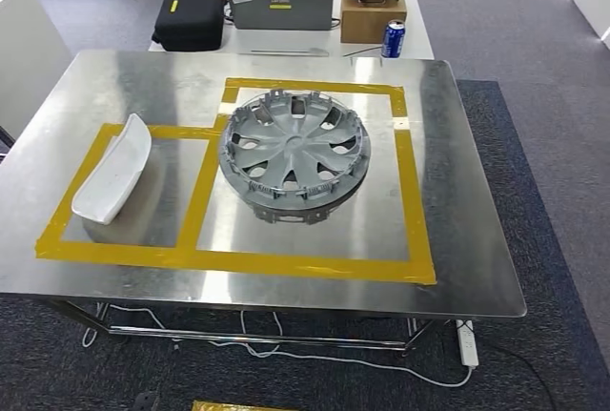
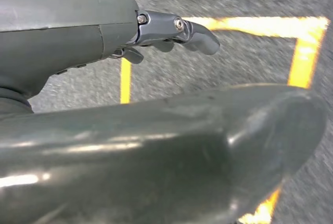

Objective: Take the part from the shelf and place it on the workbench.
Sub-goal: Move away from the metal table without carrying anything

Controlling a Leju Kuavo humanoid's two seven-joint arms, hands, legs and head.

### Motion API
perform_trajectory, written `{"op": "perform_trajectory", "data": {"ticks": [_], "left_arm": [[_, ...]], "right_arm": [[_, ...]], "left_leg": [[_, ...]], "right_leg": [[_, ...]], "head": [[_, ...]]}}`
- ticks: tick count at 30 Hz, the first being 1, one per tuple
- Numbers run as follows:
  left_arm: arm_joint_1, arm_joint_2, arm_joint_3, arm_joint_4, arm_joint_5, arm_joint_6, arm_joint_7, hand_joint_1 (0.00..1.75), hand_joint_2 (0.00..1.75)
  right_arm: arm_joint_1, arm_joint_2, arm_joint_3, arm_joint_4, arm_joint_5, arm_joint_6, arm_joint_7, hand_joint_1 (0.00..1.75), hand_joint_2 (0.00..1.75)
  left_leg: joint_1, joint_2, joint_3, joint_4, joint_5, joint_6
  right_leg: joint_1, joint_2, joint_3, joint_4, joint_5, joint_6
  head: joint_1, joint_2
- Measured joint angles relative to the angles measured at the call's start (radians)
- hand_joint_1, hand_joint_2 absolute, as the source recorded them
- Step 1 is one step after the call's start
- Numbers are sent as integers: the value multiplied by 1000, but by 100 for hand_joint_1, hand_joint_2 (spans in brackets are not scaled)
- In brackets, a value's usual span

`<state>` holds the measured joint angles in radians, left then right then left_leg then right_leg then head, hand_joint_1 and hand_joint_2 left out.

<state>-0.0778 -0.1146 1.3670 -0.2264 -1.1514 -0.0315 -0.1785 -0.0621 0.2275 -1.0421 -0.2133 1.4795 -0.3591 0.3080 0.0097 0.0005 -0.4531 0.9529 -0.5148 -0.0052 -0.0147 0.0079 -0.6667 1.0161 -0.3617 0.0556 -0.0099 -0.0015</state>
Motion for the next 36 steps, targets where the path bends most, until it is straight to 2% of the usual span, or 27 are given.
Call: {"op": "perform_trajectory", "data": {"ticks": [1, 2, 4, 5, 6, 7, 9, 10, 11, 12, 14, 15, 17, 19, 20, 22, 23, 25, 26, 27, 28, 30, 31, 32, 33, 35, 36], "left_arm": [[0, 1, -1, 0, 0, 5, 12, 0, 0], [0, 2, -2, 0, 2, 8, 25, 0, 0], [2, 4, -3, 0, 7, 0, 44, 0, 0], [2, 4, -3, 1, 8, -10, 51, 0, 0], [3, 5, -4, 1, 5, -21, 57, 0, 0], [3, 5, -5, 1, 2, -29, 61, 0, 0], [2, 6, -10, 1, -8, -38, 65, 0, 0], [2, 6, -14, 1, -13, -39, 65, 0, 0], [2, 7, -17, 1, -20, -37, 65, 0, 0], [2, 8, -21, 1, -27, -35, 65, 0, 0], [2, 10, -30, 1, -48, -25, 64, 0, 0], [3, 12, -38, 1, -69, -19, 65, 0, 0], [7, 14, -67, 1, -134, -4, 73, 0, 0], [9, 15, -110, 1, -198, 7, 88, 0, 0], [9, 16, -129, 1, -216, 11, 96, 0, 0], [10, 17, -155, 1, -228, 20, 109, 0, 0], [10, 18, -163, 1, -230, 25, 117, 0, 0], [9, 18, -179, 1, -232, 31, 131, 0, 0], [7, 18, -187, 2, -233, 33, 135, 0, 0], [6, 17, -193, 2, -234, 32, 136, 0, 0], [5, 16, -199, 2, -239, 31, 136, 0, 0], [6, 14, -215, 4, -258, 24, 137, 0, 0], [8, 14, -223, 4, -266, 19, 141, 0, 0], [9, 15, -231, 5, -271, 11, 146, 0, 0], [9, 15, -236, 5, -273, 1, 153, 0, 0], [9, 15, -242, 5, -263, -24, 169, 0, 0], [9, 14, -242, 6, -253, -34, 178, 0, 0]], "right_arm": [[1, 0, 1, 1, -17, 4, 2, 0, 0], [2, 1, 1, 3, -33, 8, 4, 0, 0], [3, 1, 1, 4, -54, 8, 9, 0, 0], [3, 1, 1, 5, -61, 13, 17, 0, 0], [3, 1, 0, 6, -68, 28, 28, 0, 0], [2, 1, -1, 7, -74, 53, 40, 0, 0], [-1, 1, -6, 8, -85, 120, 60, 0, 0], [-3, 1, -7, 8, -88, 146, 64, 0, 0], [-5, 1, -9, 8, -92, 166, 65, 0, 0], [-6, 2, -11, 9, -97, 179, 64, 0, 0], [-6, 2, -17, 10, -111, 197, 62, 0, 0], [-7, 2, -21, 10, -117, 205, 59, 0, 0], [-7, 2, -28, 10, -123, 223, 51, 0, 0], [-6, 1, -33, 10, -126, 244, 47, 0, 0], [-6, 0, -35, 10, -126, 252, 47, 0, 0], [-6, -3, -37, 10, -126, 257, 48, 0, 0], [-6, -3, -37, 10, -124, 254, 49, 0, 0], [-7, -3, -37, 10, -122, 245, 38, 0, 0], [-7, -4, -38, 10, -122, 239, 23, 0, 0], [-7, -4, -38, 10, -126, 234, 4, 0, 0], [-7, -4, -39, 10, -132, 232, -14, 0, 0], [-6, -4, -46, 10, -152, 232, -37, 0, 0], [-6, -4, -52, 10, -162, 235, -43, 0, 0], [-5, -4, -57, 10, -169, 239, -46, 0, 0], [-5, -4, -61, 10, -172, 243, -49, 0, 0], [-5, -6, -65, 10, -170, 259, -59, 0, 0], [-5, -8, -66, 10, -165, 269, -64, 0, 0]], "left_leg": [[1, 2, -11, -1, 11, 8], [0, 3, -23, -1, 22, 14], [-5, 3, -51, 1, 44, 20], [-8, 4, -65, 2, 56, 21], [-11, 4, -78, 3, 66, 21], [-12, 4, -91, 4, 75, 20], [-15, 3, -110, 7, 92, 16], [-16, 3, -116, 8, 99, 12], [-17, 3, -120, 9, 107, 7], [-16, 3, -123, 9, 115, 1], [-14, 2, -129, 9, 125, -11], [-13, 2, -137, 18, 112, -18], [-10, 0, -168, 90, 35, -28], [-7, 0, -206, 220, -57, -36], [-6, 0, -217, 273, -79, -39], [-4, 0, -208, 308, -67, -43], [-2, 0, -183, 282, -40, -45], [4, 0, -94, 166, 6, -50], [5, -2, -41, 88, 13, -49], [5, -3, -6, 30, 10, -45], [4, -5, 12, -4, 2, -39], [1, -4, 5, -13, 5, -19], [0, -3, -1, -11, 11, -9], [0, -1, -9, -10, 20, 2], [0, 1, -19, -11, 29, 11], [-4, 2, -42, -10, 49, 19], [-7, 3, -55, -9, 59, 21]], "right_leg": [[-1, 0, -11, 30, -35, 4], [-1, -1, -28, 83, -87, 7], [0, -2, -57, 221, -178, 10], [1, -2, -58, 269, -194, 10], [3, -2, -42, 283, -188, 7], [5, -2, -7, 257, -167, 3], [11, -1, 108, 113, -135, -11], [14, -1, 161, 37, -136, -17], [17, -1, 195, -19, -142, -22], [20, 0, 207, -45, -149, -25], [21, -2, 195, -53, -137, -36], [19, -3, 189, -55, -126, -44], [15, -6, 168, -61, -101, -55], [15, -7, 139, -59, -78, -57], [15, -8, 124, -58, -68, -55], [14, -10, 99, -55, -51, -51], [12, -10, 87, -53, -43, -49], [10, -10, 64, -45, -28, -41], [10, -9, 51, -38, -20, -35], [11, -9, 42, -33, -12, -29], [12, -9, 36, -30, -3, -24], [10, -9, 30, -31, 11, -13], [8, -10, 25, -26, 2, -8], [7, -9, 17, -4, -26, -3], [6, -9, 2, 42, -70, 1], [6, -9, -34, 183, -170, 5], [7, -9, -44, 243, -197, 5]], "head": [[2, 0], [6, 0], [9, 0], [10, 0], [10, 0], [10, 0], [10, 0], [9, 0], [9, 0], [9, 0], [10, 0], [9, 0], [3, 0], [-2, 0], [-3, 0], [-3, 0], [-3, 0], [-4, 0], [-5, 0], [-6, 0], [-7, 0], [-6, 0], [-6, 0], [-4, 0], [-2, 0], [2, 0], [2, 0]]}}
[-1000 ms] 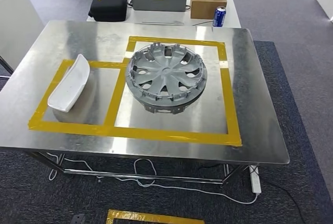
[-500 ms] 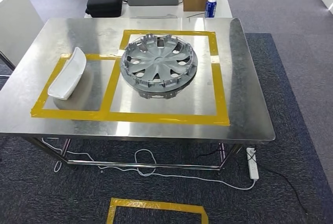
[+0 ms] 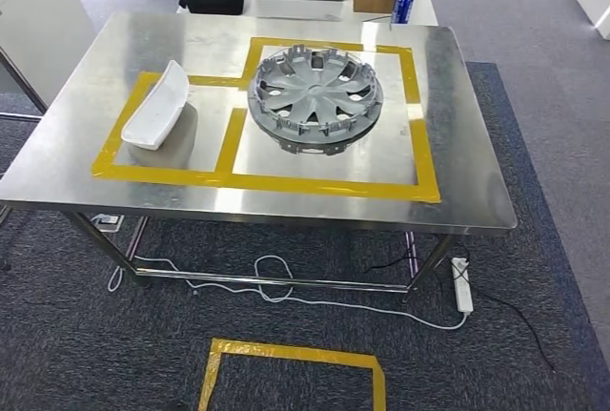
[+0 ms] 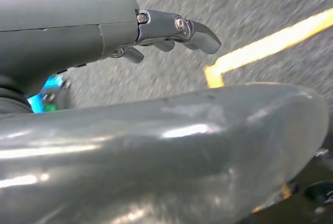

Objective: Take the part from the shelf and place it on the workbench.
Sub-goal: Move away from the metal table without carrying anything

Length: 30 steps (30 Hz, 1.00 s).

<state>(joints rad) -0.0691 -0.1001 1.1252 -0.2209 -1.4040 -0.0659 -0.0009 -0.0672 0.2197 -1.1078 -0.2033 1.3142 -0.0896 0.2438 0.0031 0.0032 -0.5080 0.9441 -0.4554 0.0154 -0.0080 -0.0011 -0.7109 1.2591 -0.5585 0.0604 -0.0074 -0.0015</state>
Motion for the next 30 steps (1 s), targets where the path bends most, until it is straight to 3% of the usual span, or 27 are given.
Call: {"op": "perform_trajectory", "data": {"ticks": [1, 2, 3, 5, 6, 7, 10, 12, 14, 15, 16, 17, 18, 19, 20, 22, 23, 25, 26, 27, 29, 30], "left_arm": [[0, -1, 1, 0, 11, -9, 8, 0, 0], [1, -3, 3, 0, 21, -14, 15, 0, 0], [1, -4, 4, 0, 27, -17, 19, 0, 0], [0, -6, 6, 0, 32, -20, 23, 0, 0], [0, -7, 6, 0, 33, -20, 23, 0, 0], [0, -7, 7, 0, 33, -21, 24, 0, 0], [0, -7, 9, 1, 34, -21, 27, 0, 0], [1, -6, 9, 1, 34, -21, 28, 0, 0], [2, -6, 9, 1, 34, -21, 29, 0, 0], [1, -6, 9, 1, 34, -21, 30, 0, 0], [1, -6, 9, 1, 34, -21, 30, 0, 0], [1, -5, 10, 1, 35, -21, 31, 0, 0], [1, -4, 10, 1, 35, -21, 32, 0, 0], [1, -2, 10, 1, 35, -20, 33, 0, 0], [-1, -2, 10, 1, 34, -20, 33, 0, 0], [-4, -4, 10, 1, 32, -20, 33, 0, 0], [-4, -5, 10, 1, 31, -20, 33, 0, 0], [-2, -7, 10, 2, 32, -20, 32, 0, 0], [0, -7, 11, 2, 34, -20, 31, 0, 0], [1, -7, 13, 2, 36, -20, 31, 0, 0], [1, -6, 17, 3, 39, -20, 31, 0, 0], [0, -6, 19, 3, 40, -20, 30, 0, 0]], "right_arm": [[0, -3, 0, 0, 5, 10, -4, 0, 0], [0, -5, 0, 0, 10, 15, -3, 0, 44], [0, -6, 0, 0, 14, 16, -1, 0, 87], [-2, -8, 0, 0, 16, 12, 4, 0, 175], [-3, -8, 0, 0, 16, 11, 5, 0, 175], [-4, -9, 0, -1, 16, 10, 5, 0, 175], [-4, -9, 0, -1, 16, 9, 6, 0, 175], [-4, -9, 0, -1, 17, 8, 8, 0, 175], [-4, -9, 0, -1, 19, 4, 9, 0, 175], [-4, -8, 0, -1, 22, 1, 9, 0, 131], [-5, -8, 0, -1, 24, -1, 8, 0, 87], [-7, -8, 0, -1, 25, 0, 6, 0, 44], [-8, -7, 0, 0, 22, 3, 4, 0, 0], [-9, -7, 0, 0, 18, 10, 1, 0, 0], [-9, -6, 0, 0, 12, 20, -2, 0, 0], [-8, -6, -2, 0, -2, 41, -9, 0, 0], [-6, -6, -3, 0, -8, 48, -11, 0, 0], [-2, -7, -7, 0, -16, 56, -13, 0, 0], [1, -7, -10, 0, -17, 57, -12, 0, 0], [3, -7, -11, 0, -15, 57, -11, 0, 0], [4, -7, -12, 0, -10, 56, -9, 0, 0], [4, -7, -13, 0, -9, 55, -8, 0, 0]], "left_leg": [[-3, 0, -13, 1, 10, 1], [-5, 1, -26, 1, 20, 1], [-7, 0, -37, 2, 29, 0], [-10, -1, -53, 4, 44, -4], [-10, -1, -57, 4, 51, -8], [-10, 0, -60, 5, 59, -14], [-7, 0, -72, 8, 67, -31], [-5, -2, -95, 59, 4, -42], [-2, -2, -131, 182, -98, -51], [-1, -2, -145, 245, -128, -55], [1, -2, -147, 289, -134, -58], [2, -2, -136, 302, -116, -61], [5, -2, -108, 280, -85, -63], [8, -2, -63, 226, -56, -65], [10, -3, -8, 151, -46, -67], [9, -4, 69, 27, -61, -57], [6, -5, 81, 0, -71, -49], [4, -3, 68, -1, -62, -29], [4, -1, 60, 1, -52, -19], [5, 0, 49, 1, -41, -10], [5, 1, 20, 2, -15, -1], [4, 1, 4, 3, -2, 0]], "right_leg": [[1, 0, 5, 31, -4, -2], [2, 0, 29, 23, 12, -6], [4, 0, 73, -26, 39, -12], [11, 1, 190, -186, 69, -28], [14, 1, 234, -253, 68, -33], [17, 2, 258, -295, 62, -36], [18, 0, 246, -314, 74, -46], [14, -3, 226, -317, 97, -58], [13, -4, 199, -315, 120, -64], [13, -5, 182, -312, 132, -63], [13, -5, 164, -308, 143, -62], [13, -5, 146, -303, 153, -60], [12, -6, 128, -296, 162, -58], [11, -5, 111, -289, 171, -54], [12, -5, 95, -280, 179, -50], [13, -4, 73, -267, 196, -38], [14, -3, 68, -265, 206, -33], [11, -3, 64, -267, 216, -22], [9, -3, 58, -256, 197, -17], [7, -2, 48, -227, 157, -11], [6, -2, 17, -107, 45, -3], [6, -2, 5, -38, 5, -1]], "head": [[0, 0], [0, 0], [0, 0], [0, 0], [-1, 0], [-1, 0], [0, 0], [-5, 0], [-10, 0], [-11, 0], [-11, 0], [-11, 0], [-11, 0], [-11, 0], [-12, 0], [-13, 0], [-13, 0], [-11, 0], [-9, 0], [-8, 0], [-3, 0], [-2, 0]]}}
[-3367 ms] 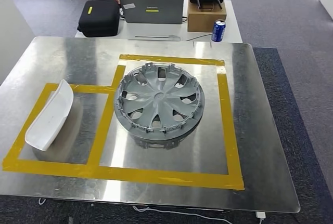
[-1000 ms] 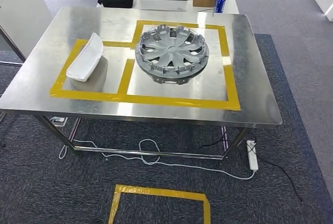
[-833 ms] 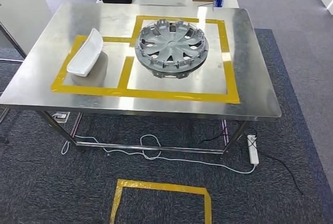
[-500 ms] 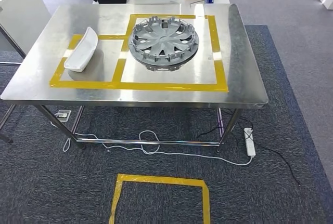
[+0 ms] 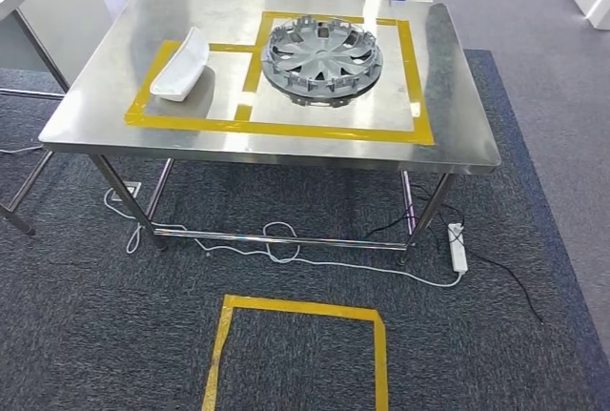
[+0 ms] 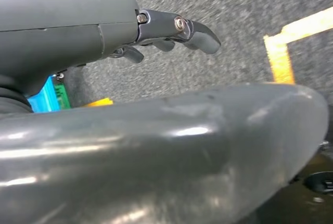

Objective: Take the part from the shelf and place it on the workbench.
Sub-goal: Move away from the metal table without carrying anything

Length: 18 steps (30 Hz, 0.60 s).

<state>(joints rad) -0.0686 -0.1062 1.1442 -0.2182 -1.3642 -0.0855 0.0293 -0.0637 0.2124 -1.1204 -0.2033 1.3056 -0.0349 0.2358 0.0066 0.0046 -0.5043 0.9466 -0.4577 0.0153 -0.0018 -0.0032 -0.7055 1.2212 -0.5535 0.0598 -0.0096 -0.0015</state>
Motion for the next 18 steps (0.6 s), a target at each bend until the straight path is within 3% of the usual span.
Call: {"op": "perform_trajectory", "data": {"ticks": [1, 2, 3, 4, 5, 7, 8, 10, 11, 13, 15, 16, 17, 18], "left_arm": [[0, 0, 1, 0, 0, -1, -1, 0, 0], [0, 0, 2, 0, 0, -3, -2, 0, 0], [0, 0, 2, 0, 0, -6, -4, 0, 0], [0, 0, 3, 0, 0, -11, -7, 0, 0], [0, 0, 3, 0, 0, -16, -10, 0, 0], [1, 0, 4, 0, 0, -23, -15, 0, 0], [1, 0, 5, 0, 0, -24, -16, 0, 0], [2, 1, 7, 0, 4, -22, -17, 0, 0], [2, 1, 9, 0, 7, -22, -18, 0, 0], [5, 1, 12, 0, 12, -22, -23, 0, 0], [7, 0, 14, 0, 15, -24, -31, 0, 0], [7, 0, 15, 1, 15, -24, -33, 0, 0], [6, 0, 16, 1, 16, -23, -34, 0, 0], [6, 0, 16, 1, 15, -21, -34, 0, 0]], "right_arm": [[-1, 0, 0, 0, 1, -1, 0, 0, 0], [-2, 0, 0, 0, 1, -1, 1, 0, 0], [-2, 0, 0, 0, 2, -1, 1, 0, 0], [-2, 0, 0, 0, 4, -1, 1, 0, 0], [-3, -1, 0, 0, 4, 0, 0, 0, 0], [-5, -1, 0, 0, 4, 2, -2, 0, 0], [-6, -1, 0, 0, 3, 3, -4, 0, 0], [-6, -1, 0, 0, 1, 4, -5, 0, 0], [-6, -1, 0, 0, 0, 4, -5, 0, 0], [-5, -1, -1, 0, 0, 3, -5, 0, 0], [-4, -2, -1, 0, 0, 3, -5, 0, 0], [-3, -2, -2, 0, 0, 3, -5, 0, 0], [-3, -2, -2, 0, 0, 3, -5, 0, 0], [-3, -2, -3, 0, 0, 4, -6, 0, 0]], "left_leg": [[-1, 0, -17, 1, 13, 0], [-2, 0, -35, 2, 25, -2], [-2, 0, -51, 3, 36, -4], [-2, 0, -66, 4, 46, -7], [-3, -1, -77, 6, 56, -11], [-5, -1, -88, 9, 74, -21], [-5, -1, -89, 10, 83, -26], [-3, -1, -93, 11, 96, -37], [-2, -1, -101, 18, 85, -43], [-1, -3, -128, 85, 4, -51], [-1, -3, -162, 218, -97, -57], [-1, -3, -172, 276, -117, -58], [-1, -3, -169, 308, -113, -58], [-1, -4, -149, 305, -88, -57]], "right_leg": [[0, 0, -2, 54, -13, 1], [0, 0, 11, 77, -1, 0], [0, 0, 40, 66, 28, -2], [0, 0, 88, 17, 58, -5], [0, 0, 150, -59, 67, -8], [2, 2, 260, -217, 44, -15], [4, 2, 285, -259, 28, -18], [6, 1, 278, -270, 33, -31], [5, 0, 268, -268, 41, -41], [2, -2, 243, -269, 65, -57], [4, -3, 214, -266, 90, -63], [4, -3, 200, -264, 101, -63], [5, -4, 184, -261, 111, -62], [6, -1, 168, -257, 119, -60]], "head": [[1, 0], [1, 0], [1, 0], [1, 0], [1, 0], [-1, 0], [-1, 0], [-1, 0], [0, 0], [-5, 0], [-11, 0], [-13, 0], [-14, 0], [-14, 0]]}}
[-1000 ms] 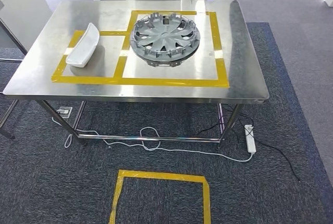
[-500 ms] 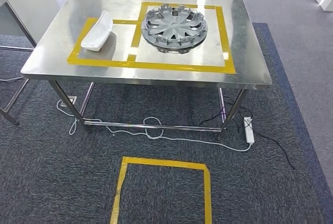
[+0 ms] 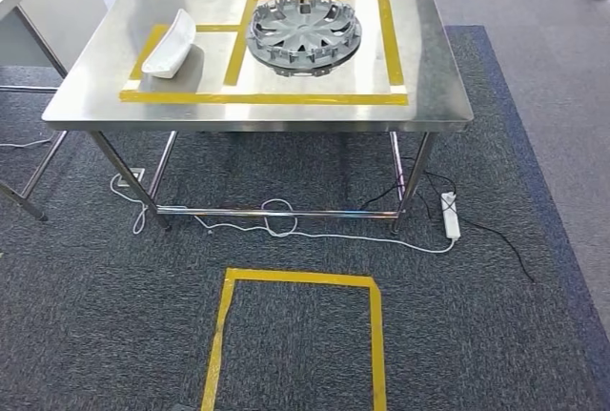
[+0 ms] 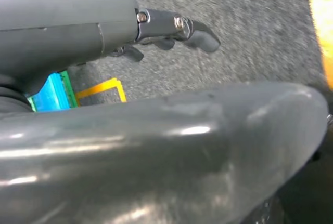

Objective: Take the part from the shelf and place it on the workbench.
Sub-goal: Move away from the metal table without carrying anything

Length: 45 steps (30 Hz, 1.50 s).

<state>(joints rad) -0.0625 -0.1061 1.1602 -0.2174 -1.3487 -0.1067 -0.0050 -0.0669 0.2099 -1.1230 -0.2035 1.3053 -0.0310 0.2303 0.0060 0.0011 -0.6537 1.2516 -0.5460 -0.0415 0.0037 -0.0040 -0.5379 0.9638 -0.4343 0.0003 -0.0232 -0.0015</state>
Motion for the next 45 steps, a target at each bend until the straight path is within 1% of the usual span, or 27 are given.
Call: {"op": "perform_trajectory", "data": {"ticks": [2, 3, 4, 6, 8, 9, 12, 14, 15, 18, 19, 20, 22, 24, 25, 27, 29, 30, 32, 33, 35, 36, 38, 40, 42, 44, 45], "left_arm": [[-1, 0, 0, 0, -2, 6, 0, 0, 0], [-1, 1, 0, 0, -3, 9, -1, 0, 0], [0, 1, 0, 0, -5, 12, -1, 0, 0], [0, 0, 0, 0, -8, 16, -2, 0, 0], [0, -3, 0, 1, -9, 19, -2, 0, 0], [0, -3, 0, 1, -10, 19, -2, 0, 0], [2, -1, 0, 2, -11, 20, -2, 0, 0], [3, -1, 0, 2, -13, 20, -3, 0, 0], [4, -1, 0, 2, -13, 20, -3, 0, 0], [3, -1, 0, 2, -12, 20, -4, 0, 0], [3, -1, 0, 2, -10, 20, -4, 0, 0], [2, -1, 0, 2, -7, 20, -5, 0, 0], [0, -1, 1, 2, -3, 21, -6, 0, 0], [-3, -1, 1, 2, -2, 22, -8, 0, 0], [-3, 0, 2, 2, -1, 22, -8, 0, 0], [-1, -1, 4, 2, 0, 22, -9, 0, 0], [2, -2, 8, 2, 0, 22, -9, 0, 0], [3, -2, 9, 2, 0, 22, -9, 0, 0], [3, -1, 10, 2, 0, 22, -9, 0, 0], [3, -1, 10, 2, 0, 22, -10, 0, 0], [3, -1, 12, 2, 0, 23, -10, 0, 0], [3, -2, 13, 2, 0, 23, -11, 0, 0], [4, -5, 14, 2, 0, 23, -12, 0, 0], [2, -5, 14, 3, 0, 25, -13, 0, 0], [1, -4, 14, 3, -1, 26, -13, 0, 0], [5, -4, 15, 3, -1, 26, -13, 0, 0], [7, -5, 15, 3, -1, 26, -13, 0, 0]], "right_arm": [[-1, 0, -1, 0, -3, 6, -2, 0, 0], [-2, 0, -2, 0, -6, 10, -4, 0, 0], [-3, 0, -2, 0, -9, 14, -6, 0, 0], [-3, 0, -4, 0, -13, 19, -11, 0, 0], [1, -1, -5, 0, -14, 18, -12, 0, 0], [3, -2, -5, 0, -14, 18, -12, 0, 0], [5, -2, -5, 0, -13, 18, -12, 0, 0], [7, -3, -5, 0, -12, 17, -12, 0, 0], [8, -3, -5, 0, -11, 17, -13, 0, 0], [8, -3, -5, 0, -12, 18, -18, 0, 0], [6, -3, -5, 0, -13, 19, -19, 0, 0], [5, -3, -5, 0, -15, 19, -21, 0, 0], [5, -3, -5, 0, -16, 20, -22, 0, 0], [8, -3, -5, 0, -16, 20, -22, 0, 0], [8, -3, -5, 0, -16, 19, -22, 0, 0], [5, -4, -5, 0, -16, 19, -22, 0, 0], [5, -4, -5, 0, -16, 19, -22, 0, 0], [6, -4, -5, 0, -16, 19, -22, 0, 0], [8, -4, -5, 0, -16, 19, -21, 0, 0], [7, -4, -5, 0, -16, 19, -21, 0, 0], [4, -4, -5, 0, -16, 19, -22, 0, 0], [2, -4, -5, 0, -16, 19, -22, 0, 0], [5, -4, -5, 0, -15, 18, -21, 0, 0], [10, -4, -5, 0, -14, 17, -21, 0, 0], [10, -4, -5, 0, -13, 17, -20, 0, 0], [9, -4, -5, 0, -12, 16, -20, 0, 0], [9, -4, -5, 0, -12, 16, -20, 0, 0]], "left_leg": [[0, -17, 88, -103, 52, 7], [1, -31, 145, -181, 58, 13], [1, -44, 191, -248, 50, 18], [-1, -49, 231, -314, 28, 25], [0, -31, 225, -316, 33, 38], [1, -20, 220, -317, 40, 46], [1, 10, 199, -317, 58, 58], [0, 31, 187, -316, 68, 56], [0, 41, 184, -316, 71, 55], [-2, 69, 182, -314, 76, 47], [-5, 77, 181, -312, 77, 42], [-7, 84, 180, -310, 78, 37], [-9, 98, 177, -308, 81, 27], [-6, 76, 167, -289, 62, 14], [-5, 54, 149, -250, 34, 9], [-4, 17, 86, -113, -43, 6], [-4, 9, 35, -4, -78, 7], [-4, 6, 34, -3, -65, 9], [-2, -13, 85, -108, 7, 14], [0, -44, 119, -181, 39, 16], [7, -93, 158, -274, 68, 20], [7, -101, 160, -286, 66, 22], [7, -77, 157, -286, 70, 31], [8, -48, 156, -289, 76, 43], [7, -18, 154, -289, 78, 50], [4, 16, 151, -289, 79, 51], [4, 32, 150, -289, 78, 51]], "right_leg": [[0, 10, -28, 9, 14, 8], [2, 18, -40, 15, 19, 12], [4, 25, -50, 22, 27, 17], [6, 38, -61, 28, 44, 26], [3, 45, -73, 33, 49, 36], [2, 40, -85, 54, 32, 43], [-2, 16, -159, 239, -79, 60], [-4, 12, -177, 324, -114, 66], [-4, 9, -155, 307, -104, 66], [-2, -32, -13, 93, -35, 60], [0, -44, 16, 41, -23, 53], [2, -49, 27, 17, -21, 45], [5, -33, 15, 15, -17, 27], [3, -18, 7, 12, -10, 11], [1, -10, 5, 10, -5, 4], [0, 9, -7, 10, 5, -3], [1, 35, -17, 11, 13, -4], [1, 48, -21, 12, 16, -2], [1, 75, -25, 15, 21, 4], [2, 88, -29, 18, 23, 8], [4, 111, -42, 26, 29, 16], [4, 123, -50, 29, 33, 22], [-1, 143, -64, 29, 41, 33], [0, 109, -85, 64, 17, 44], [1, 42, -137, 182, -53, 52], [-3, 14, -191, 312, -111, 58], [-4, 10, -195, 334, -114, 59]], "head": [[0, 0], [0, 0], [0, 0], [1, 0], [2, 0], [5, 0], [17, 0], [18, 0], [18, 0], [19, 0], [18, 0], [18, 0], [17, 0], [16, 0], [14, 0], [12, 0], [12, 0], [12, 0], [12, 0], [12, 0], [13, 0], [13, 0], [12, 0], [17, 0], [24, 0], [26, 0], [26, 0]]}}
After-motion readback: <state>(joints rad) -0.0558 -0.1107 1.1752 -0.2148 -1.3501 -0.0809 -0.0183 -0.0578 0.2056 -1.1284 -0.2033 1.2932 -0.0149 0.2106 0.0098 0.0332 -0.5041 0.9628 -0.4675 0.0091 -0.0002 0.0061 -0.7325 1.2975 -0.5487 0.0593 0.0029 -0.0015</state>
